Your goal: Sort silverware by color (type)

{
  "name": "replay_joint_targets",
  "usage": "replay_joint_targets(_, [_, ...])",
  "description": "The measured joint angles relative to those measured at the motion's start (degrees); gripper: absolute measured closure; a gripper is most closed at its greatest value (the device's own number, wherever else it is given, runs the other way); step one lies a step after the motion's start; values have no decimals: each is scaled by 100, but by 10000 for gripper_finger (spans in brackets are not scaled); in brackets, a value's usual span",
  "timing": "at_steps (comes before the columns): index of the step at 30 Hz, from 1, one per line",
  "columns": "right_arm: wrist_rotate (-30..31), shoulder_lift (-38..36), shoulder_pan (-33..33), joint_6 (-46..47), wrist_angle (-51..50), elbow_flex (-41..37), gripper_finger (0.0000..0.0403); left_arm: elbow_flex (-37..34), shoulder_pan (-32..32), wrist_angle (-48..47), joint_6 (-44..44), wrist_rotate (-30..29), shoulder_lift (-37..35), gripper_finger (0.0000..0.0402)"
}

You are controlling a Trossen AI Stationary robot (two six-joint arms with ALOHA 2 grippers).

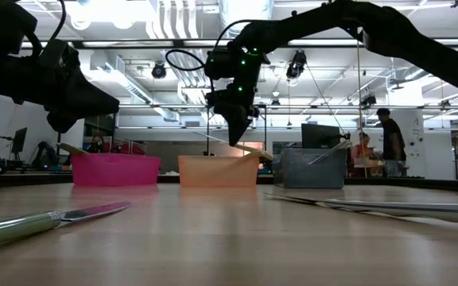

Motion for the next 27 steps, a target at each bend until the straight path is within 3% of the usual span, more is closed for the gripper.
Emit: replay_joint_targets(27, [-2,0,2,46,20,0,383,0,0,118,-11,-105,11,331])
